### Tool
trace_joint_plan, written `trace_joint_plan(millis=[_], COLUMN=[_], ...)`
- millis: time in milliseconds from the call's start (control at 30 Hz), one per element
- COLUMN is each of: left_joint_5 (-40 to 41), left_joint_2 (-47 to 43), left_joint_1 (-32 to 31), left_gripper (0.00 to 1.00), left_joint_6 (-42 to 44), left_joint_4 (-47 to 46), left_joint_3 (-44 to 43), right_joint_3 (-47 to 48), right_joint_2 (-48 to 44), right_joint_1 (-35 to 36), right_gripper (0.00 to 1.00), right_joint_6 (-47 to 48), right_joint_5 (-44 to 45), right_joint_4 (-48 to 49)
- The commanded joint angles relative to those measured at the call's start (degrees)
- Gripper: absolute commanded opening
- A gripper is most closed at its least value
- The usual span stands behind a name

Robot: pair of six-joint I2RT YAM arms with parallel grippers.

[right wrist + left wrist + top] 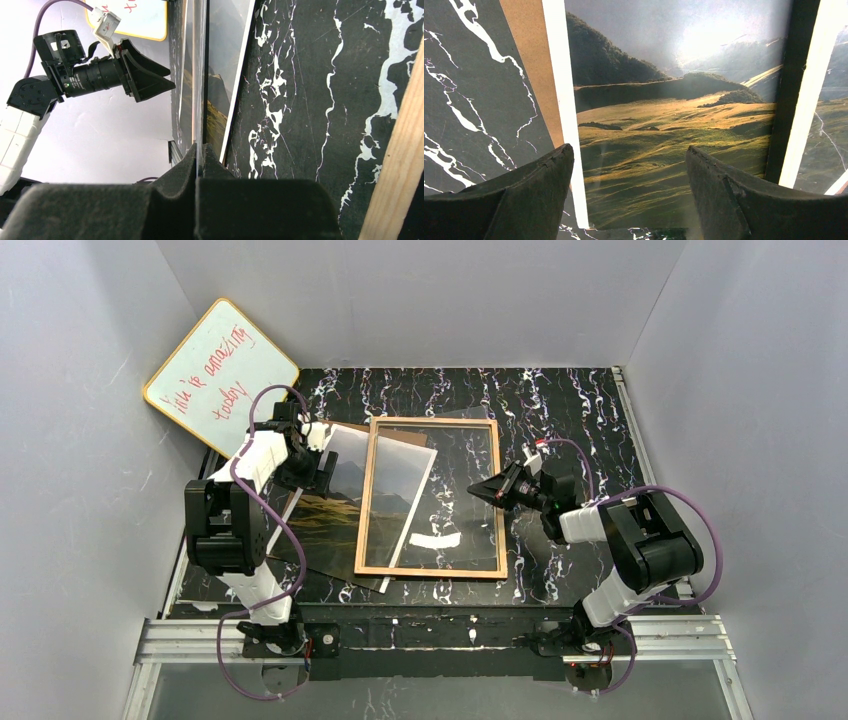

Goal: Put the photo into the frame
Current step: Adjust the photo frame item on the photo frame.

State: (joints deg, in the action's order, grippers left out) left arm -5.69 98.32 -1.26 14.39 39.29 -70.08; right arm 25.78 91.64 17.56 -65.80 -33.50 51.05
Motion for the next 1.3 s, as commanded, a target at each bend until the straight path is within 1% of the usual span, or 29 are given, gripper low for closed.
trace_joint_plan(millis=[0,400,800,1100,1267], left_joint_5=[-0.9,-0.7,-0.5,0.0,0.0], left_joint_2=[-2.9,-2.8,-2.6,-2.5,-2.1], left_joint_1=[-0.3,-0.7,-1.1,-1.9,-3.2], left_gripper=[0.79,0.79,0.79,0.79,0.79], left_joint_6=[0.5,0.5,0.7,1.1,0.9], left_joint_4=[1.8,1.9,1.9,1.9,1.6], left_joint_3=[0.3,0.3,0.4,1.0,1.4], right_joint_3=[-0.9,-2.7,-2.3,-2.5,-2.5], right_joint_2=[-0.4,1.9,3.7,7.0,7.8], right_joint_1=[-0.6,-1.4,-1.6,-1.5,-1.6], right_gripper=[0.01,0.01,0.01,0.01,0.01], right_joint_6=[0.0,-1.8,-2.6,-4.1,-4.3], right_joint_5=[0.5,0.3,0.1,-1.0,-1.4], right_joint_4=[3.7,7.3,9.4,14.4,15.6])
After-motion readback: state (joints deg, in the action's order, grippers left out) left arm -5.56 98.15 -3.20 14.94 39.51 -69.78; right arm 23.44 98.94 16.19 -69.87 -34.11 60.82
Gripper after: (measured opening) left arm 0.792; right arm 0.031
